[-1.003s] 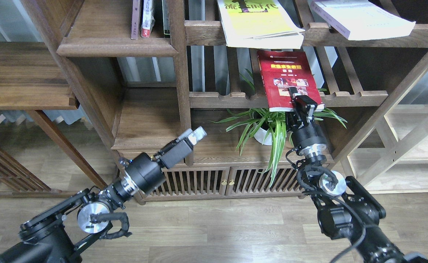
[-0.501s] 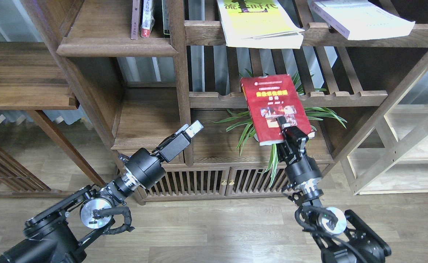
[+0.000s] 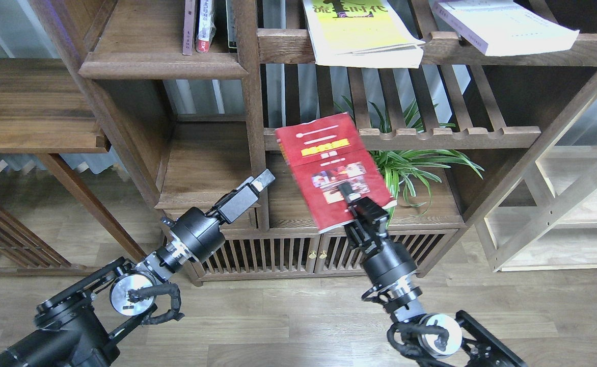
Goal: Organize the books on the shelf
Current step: 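Tilt the red book out and down toward the left gripper, then grasp the red book's edge with the left gripper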
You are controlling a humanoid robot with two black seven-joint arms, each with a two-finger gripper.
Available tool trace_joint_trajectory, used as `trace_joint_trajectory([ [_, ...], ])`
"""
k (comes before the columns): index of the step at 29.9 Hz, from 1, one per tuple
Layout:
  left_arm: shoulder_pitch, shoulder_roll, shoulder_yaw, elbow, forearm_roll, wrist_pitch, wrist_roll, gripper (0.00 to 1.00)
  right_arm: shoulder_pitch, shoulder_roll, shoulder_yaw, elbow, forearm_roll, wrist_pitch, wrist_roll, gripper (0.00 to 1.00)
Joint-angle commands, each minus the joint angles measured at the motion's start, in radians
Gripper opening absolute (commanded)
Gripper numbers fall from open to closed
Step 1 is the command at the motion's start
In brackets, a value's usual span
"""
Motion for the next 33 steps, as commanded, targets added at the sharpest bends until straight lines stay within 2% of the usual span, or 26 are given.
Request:
trace_joint_trajectory([
  [1, 0.001, 0.001, 0.022, -0.006, -0.108, 0.000, 0.083, 0.99, 0.000, 0.029, -0.027, 0.010, -0.016, 0.000, 0.000, 0.04],
  [4, -0.001, 0.010, 0.036, -0.012, -0.212, 0.000, 0.158, 0.98, 0.000, 0.041, -0.036, 0.015, -0.041, 0.000, -0.002, 0.04],
  [6, -0.004, 0.012, 0.036, -0.012, -0.255, 0.000, 0.180, 0.98, 0.000, 0.041, -0.050, 0.016, -0.046, 0.000, 0.000, 0.04],
  [16, -0.011, 0.015, 0.024, -0.006, -0.283, 0.000, 0.182, 0.97, 0.002, 0.041, -0.086, 0.019, -0.050, 0.000, -0.003, 0.05],
  [20, -0.015, 0.017, 0.018, -0.006, -0.285, 0.000, 0.185, 0.93, 0.002, 0.041, -0.086, 0.019, -0.053, 0.000, -0.003, 0.05],
  [26, -0.022, 0.015, 0.008, 0.005, -0.285, 0.000, 0.211, 0.89, 0.000, 0.041, -0.089, 0.018, -0.056, 0.000, -0.003, 0.05],
  [33, -0.031, 0.012, 0.007, 0.005, -0.285, 0.000, 0.212, 0.74, 0.002, 0.041, -0.095, 0.018, -0.058, 0.000, -0.005, 0.05],
])
